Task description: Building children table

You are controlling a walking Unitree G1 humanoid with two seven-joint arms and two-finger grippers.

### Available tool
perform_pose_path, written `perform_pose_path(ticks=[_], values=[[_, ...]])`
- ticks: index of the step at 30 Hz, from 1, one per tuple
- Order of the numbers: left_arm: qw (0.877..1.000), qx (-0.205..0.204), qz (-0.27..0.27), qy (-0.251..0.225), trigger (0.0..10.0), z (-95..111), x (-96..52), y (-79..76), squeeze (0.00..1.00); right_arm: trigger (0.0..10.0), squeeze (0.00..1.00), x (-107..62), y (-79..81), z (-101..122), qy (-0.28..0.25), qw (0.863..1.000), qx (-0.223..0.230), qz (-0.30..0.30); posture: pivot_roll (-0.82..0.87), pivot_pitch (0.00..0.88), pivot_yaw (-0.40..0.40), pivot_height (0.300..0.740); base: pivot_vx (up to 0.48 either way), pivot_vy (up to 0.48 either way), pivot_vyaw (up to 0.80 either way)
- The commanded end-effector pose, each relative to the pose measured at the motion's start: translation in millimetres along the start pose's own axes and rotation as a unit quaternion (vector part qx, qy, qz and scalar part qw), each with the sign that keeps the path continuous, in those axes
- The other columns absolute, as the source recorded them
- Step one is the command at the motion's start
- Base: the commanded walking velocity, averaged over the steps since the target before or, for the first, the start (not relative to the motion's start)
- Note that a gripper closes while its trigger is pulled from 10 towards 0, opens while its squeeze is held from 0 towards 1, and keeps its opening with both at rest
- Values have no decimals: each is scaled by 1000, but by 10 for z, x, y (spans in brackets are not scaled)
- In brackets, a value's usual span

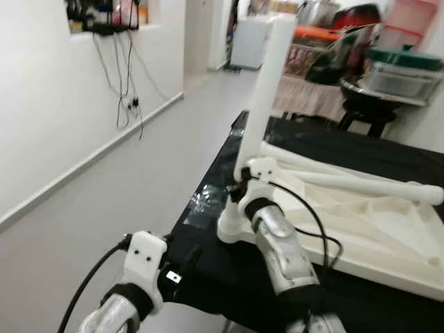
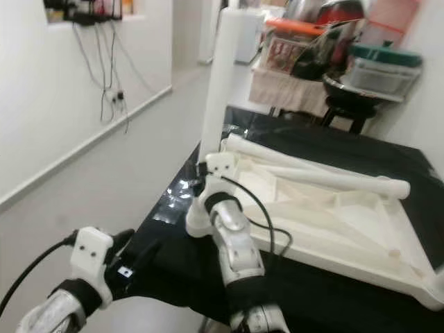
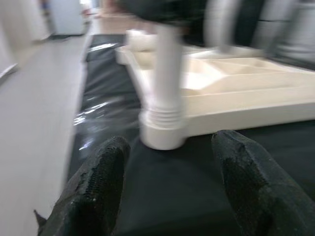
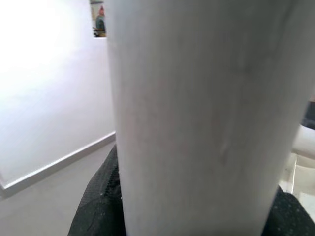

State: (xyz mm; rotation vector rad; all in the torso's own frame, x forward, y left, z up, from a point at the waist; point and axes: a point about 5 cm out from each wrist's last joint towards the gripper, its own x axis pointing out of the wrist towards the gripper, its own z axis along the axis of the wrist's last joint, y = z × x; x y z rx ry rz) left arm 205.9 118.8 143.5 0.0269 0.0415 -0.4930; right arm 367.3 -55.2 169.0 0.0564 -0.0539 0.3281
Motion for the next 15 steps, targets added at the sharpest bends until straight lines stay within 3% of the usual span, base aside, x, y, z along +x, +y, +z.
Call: perform_pose_path(ticks=[1,2,3,4,6,8,11,15], values=[[1000,9,14,15,10000,-68,6,34,0,5686,0,33,-4,-117,23,1000,-10,-19,150,1,-104,740,0,0,0],[1000,7,21,12,10000,-65,18,48,0,10000,0,68,-30,-103,20,1000,-6,-14,155,0,-109,740,0,0,0],[1000,6,26,9,10000,-65,25,54,0,10000,0,73,-36,-86,18,1000,-4,-18,155,0,-109,740,0,0,0],[999,8,30,9,10000,-69,35,57,0,10000,1000,87,-63,-78,18,999,2,-29,161,0,-116,740,0,0,0],[999,9,32,8,10000,-73,42,59,0,10000,1000,95,-81,-72,18,999,5,-38,161,0,-116,740,0,0,0],[999,18,36,11,10000,-92,51,69,0,10000,1000,56,-167,-13,13,996,-21,-86,161,0,-119,740,0,0,0],[999,22,46,14,10000,-111,94,118,0,10000,1000,20,-403,55,-2,989,-31,-143,148,0,-115,740,0,0,0],[998,26,51,14,10000,-113,134,153,0,10000,1000,8,-568,74,-9,985,-41,-168,137,0,-110,740,0,0,0]])
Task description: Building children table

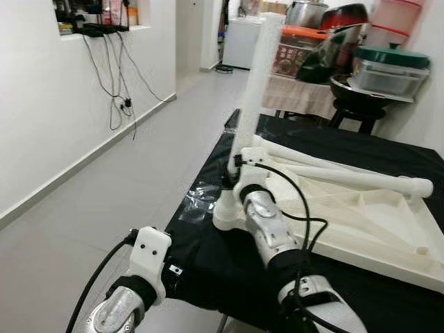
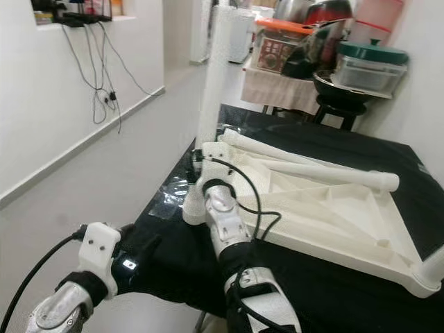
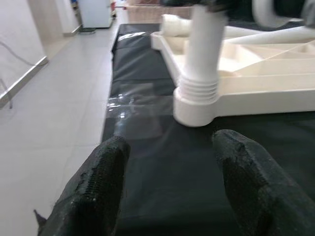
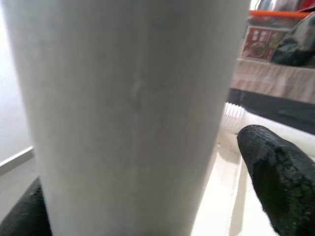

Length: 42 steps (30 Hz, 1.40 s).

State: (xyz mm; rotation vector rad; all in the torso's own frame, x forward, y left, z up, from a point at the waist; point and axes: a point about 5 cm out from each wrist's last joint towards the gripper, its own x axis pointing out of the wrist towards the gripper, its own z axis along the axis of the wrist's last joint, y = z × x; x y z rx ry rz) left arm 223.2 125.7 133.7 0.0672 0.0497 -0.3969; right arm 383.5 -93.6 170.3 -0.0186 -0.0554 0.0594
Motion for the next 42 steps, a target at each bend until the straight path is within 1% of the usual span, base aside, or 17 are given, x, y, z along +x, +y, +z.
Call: perform_pose_path(ticks=[1,2,3,4,5,11,14,18,21,23,25,28,30,32,35,39,42], values=[[1000,11,4,3,10000,-20,27,18,0,10000,918,31,-217,25,-13,999,1,-43,137,0,-110,740,0,0,0],[1000,11,4,3,10000,-20,27,18,0,10000,918,31,-217,25,-13,999,1,-43,137,0,-110,740,0,0,0],[1000,12,4,2,10000,-24,46,29,0,10000,349,32,-257,13,-17,999,11,-39,126,0,-105,740,0,0,0],[1000,16,6,2,10000,-38,84,60,0,10000,0,-4,-213,-9,-25,999,45,13,112,0,-102,740,0,0,0],[1000,19,7,4,10000,-54,115,86,0,10000,0,-83,-120,-4,-41,994,63,75,101,0,-99,740,0,0,0],[1000,12,13,8,10000,-88,149,121,0,10000,0,-275,-40,-10,-57,987,56,138,86,0,-95,740,0,0,0],[1000,6,18,13,10000,-128,169,158,0,10000,0,-501,-163,-122,-47,987,50,143,65,0,-85,740,0,0,0],[1000,8,19,13,10000,-144,170,158,0,10000,0,-581,-229,-169,-44,988,45,141,61,0,-84,740,0,0,0],[1000,10,21,15,10000,-188,160,169,0,10000,0,-781,-341,-245,-34,987,49,149,51,0,-75,740,0,0,0],[1000,10,23,15,10000,-200,160,180,0,10000,0,-838,-347,-252,-30,985,56,157,47,0,-73,740,0,0,0],[999,10,32,20,10000,-234,142,208,0,10000,0,-996,-329,-251,-24,980,62,186,40,0,-64,740,0,0,0],[999,7,36,27,10000,-278,67,251,0,10000,0,-1185,-374,-325,5,981,25,194,30,0,-53,740,0,0,0],[999,7,36,28,10000,-284,47,266,0,10000,0,-1202,-403,-357,17,982,14,188,29,0,-52,740,0,0,0],[998,7,59,36,10000,-309,-36,360,0,10000,0,-1214,-517,-426,39,986,-4,163,38,0,-45,740,0,0,0],[995,1,84,53,10000,-355,-115,447,0,10000,0,-1225,-629,-482,61,988,0,144,48,0,-46,740,0,160,-246],[994,8,90,61,10000,-370,-125,472,0,10000,0,-1233,-662,-494,71,988,12,139,53,0,-45,740,0,480,-763],[995,14,85,51,10000,-321,-56,467,0,10000,0,-1224,-624,-485,74,986,24,145,52,0,-40,740,0,480,-788]])
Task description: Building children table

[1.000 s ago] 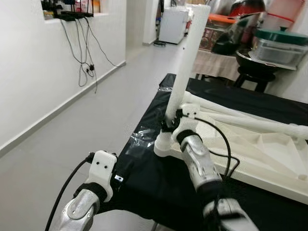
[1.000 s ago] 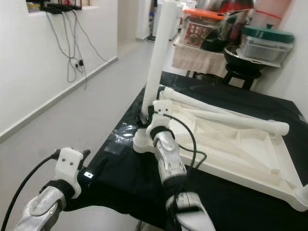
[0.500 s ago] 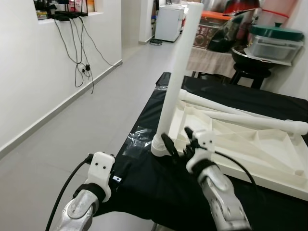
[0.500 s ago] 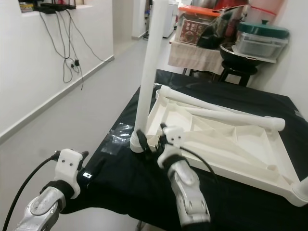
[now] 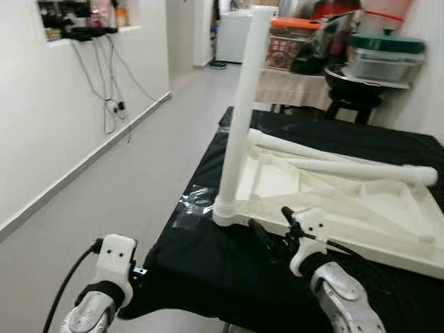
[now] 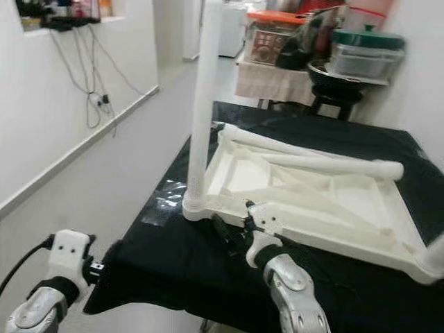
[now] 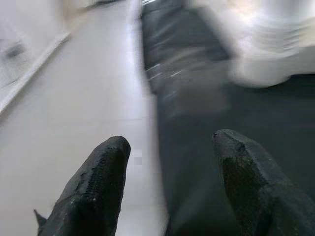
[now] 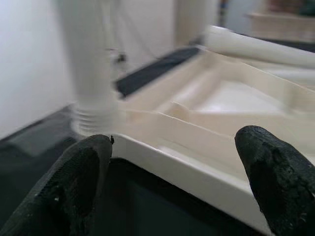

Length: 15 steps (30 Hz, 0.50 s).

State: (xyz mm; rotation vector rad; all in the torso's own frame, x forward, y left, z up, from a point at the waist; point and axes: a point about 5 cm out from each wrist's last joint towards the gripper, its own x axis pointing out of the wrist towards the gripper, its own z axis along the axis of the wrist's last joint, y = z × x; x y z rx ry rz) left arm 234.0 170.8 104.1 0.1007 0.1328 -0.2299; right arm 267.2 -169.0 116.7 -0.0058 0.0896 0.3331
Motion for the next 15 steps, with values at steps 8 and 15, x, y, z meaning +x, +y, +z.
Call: perform_pose_path(ticks=[8,15], values=[[999,22,-7,-32,10000,171,129,38,0,10000,0,74,56,12,3,1000,5,-2,41,0,-19,740,0,120,-784],[999,20,-12,-41,10000,225,176,51,0,10000,0,128,67,11,10,1000,-3,-1,41,0,-18,740,0,0,-109]])
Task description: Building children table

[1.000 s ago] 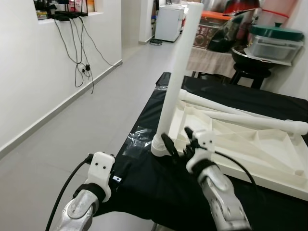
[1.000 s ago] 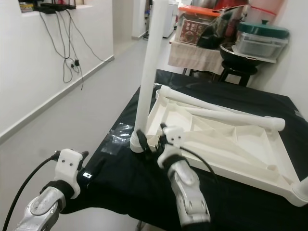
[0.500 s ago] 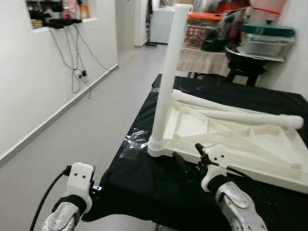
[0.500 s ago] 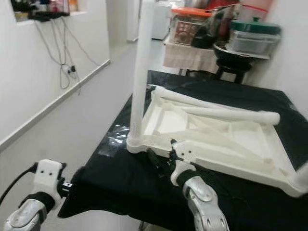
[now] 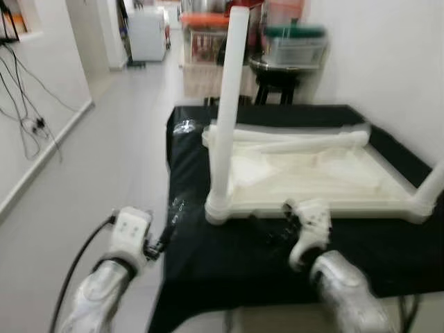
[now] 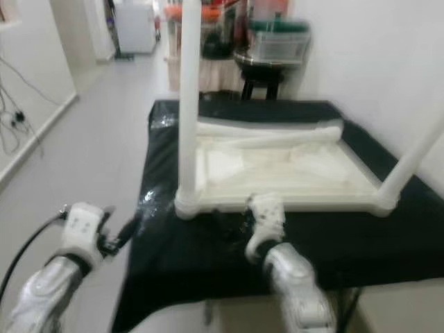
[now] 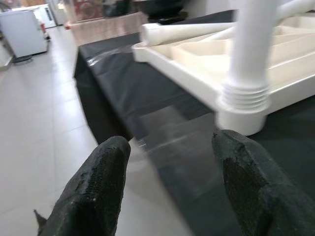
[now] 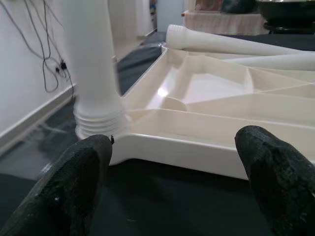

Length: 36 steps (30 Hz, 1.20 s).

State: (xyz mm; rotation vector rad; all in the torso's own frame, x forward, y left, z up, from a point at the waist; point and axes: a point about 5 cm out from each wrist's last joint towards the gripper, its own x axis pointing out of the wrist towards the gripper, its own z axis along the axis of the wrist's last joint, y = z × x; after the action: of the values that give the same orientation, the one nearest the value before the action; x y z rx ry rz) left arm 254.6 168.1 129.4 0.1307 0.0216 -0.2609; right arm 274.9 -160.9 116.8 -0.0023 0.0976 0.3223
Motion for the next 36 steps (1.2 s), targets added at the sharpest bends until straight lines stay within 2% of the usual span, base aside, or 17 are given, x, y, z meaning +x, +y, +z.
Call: perform_pose_path(ticks=[1,12,14,15,16,18,19,20,22,23,25,27,31,33,34,35,36], values=[[1000,-3,0,13,10000,-53,1,5,0,10000,0,29,16,2,6,1000,-6,5,41,0,-18,740,0,0,0],[1000,-4,-13,11,10000,-48,53,-26,0,10000,0,83,-1,-13,11,1000,-7,0,39,0,-16,740,0,0,0],[998,22,-61,-6,10000,55,70,-76,0,10000,0,86,-6,-17,12,1000,-7,-1,35,0,-19,740,0,0,0],[998,22,-61,-6,10000,55,70,-76,0,10000,0,86,-6,-17,12,1000,-7,-1,35,0,-19,740,0,0,0],[993,73,-90,-28,10000,197,117,-28,0,10000,0,93,-5,-20,13,1000,-7,0,42,0,-31,740,0,0,0],[972,189,-125,-68,10000,561,232,201,0,10000,0,113,9,-30,16,1000,-8,4,44,0,-27,740,0,0,0],[954,253,-140,-78,10000,734,261,321,0,10000,0,121,19,-36,17,1000,-7,6,41,0,-20,740,0,0,0],[943,288,-148,-81,10000,828,271,389,0,10000,0,125,26,-40,18,1000,-7,7,41,0,-20,740,0,0,0],[927,332,-156,-79,10000,921,271,469,0,10000,0,127,33,-44,18,1000,-6,8,38,0,-12,740,0,0,0],[927,332,-156,-79,10000,921,271,469,0,10000,0,127,33,-44,18,1000,-6,8,38,0,-12,740,0,0,0],[915,362,-165,-74,10000,1005,262,564,0,10000,0,123,34,-47,18,1000,-2,5,38,0,-2,740,0,0,0],[912,367,-167,-72,10000,1031,257,595,0,10000,0,120,34,-49,18,1000,0,4,37,0,0,740,0,0,0],[916,348,-190,-58,10000,891,249,494,0,10000,0,117,40,-52,18,1000,4,4,29,0,6,740,0,0,0],[928,310,-200,-55,10000,745,256,375,0,10000,0,120,45,-52,18,1000,4,6,25,0,4,740,0,0,0],[945,253,-197,-59,10000,648,273,271,0,10000,0,124,48,-55,18,1000,3,7,27,0,5,740,0,0,0],[954,220,-193,-62,10000,608,283,221,0,10000,0,127,50,-57,19,1000,3,8,27,0,5,740,0,0,0],[954,220,-193,-62,10000,608,283,221,0,10000,0,127,50,-57,19,1000,3,8,27,0,5,740,0,0,0]])
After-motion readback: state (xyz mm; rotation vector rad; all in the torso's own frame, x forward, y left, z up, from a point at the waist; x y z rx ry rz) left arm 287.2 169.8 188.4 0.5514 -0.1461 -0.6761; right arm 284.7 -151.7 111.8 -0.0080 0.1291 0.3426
